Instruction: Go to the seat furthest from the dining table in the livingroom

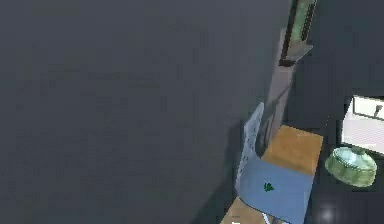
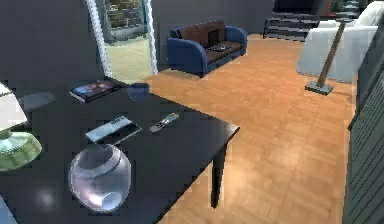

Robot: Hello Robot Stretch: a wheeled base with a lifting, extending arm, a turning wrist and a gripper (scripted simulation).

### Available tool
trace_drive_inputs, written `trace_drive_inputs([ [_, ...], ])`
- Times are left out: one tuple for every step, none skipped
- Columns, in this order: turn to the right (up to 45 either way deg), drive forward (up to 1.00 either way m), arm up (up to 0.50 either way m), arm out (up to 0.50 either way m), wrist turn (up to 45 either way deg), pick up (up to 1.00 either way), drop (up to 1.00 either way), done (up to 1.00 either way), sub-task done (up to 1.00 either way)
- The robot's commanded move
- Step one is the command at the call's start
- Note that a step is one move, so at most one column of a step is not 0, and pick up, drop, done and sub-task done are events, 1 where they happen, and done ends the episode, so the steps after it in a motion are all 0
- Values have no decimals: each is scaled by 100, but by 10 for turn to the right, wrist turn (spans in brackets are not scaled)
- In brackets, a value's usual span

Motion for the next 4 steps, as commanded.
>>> trace_drive_inputs([
  [450, 0, 0, 0, 0, 0, 0, 0, 0],
  [450, 0, 0, 0, 0, 0, 0, 0, 0],
  [210, 0, 0, 0, 0, 0, 0, 0, 0],
  [0, 100, 0, 0, 0, 0, 0, 0, 0],
])
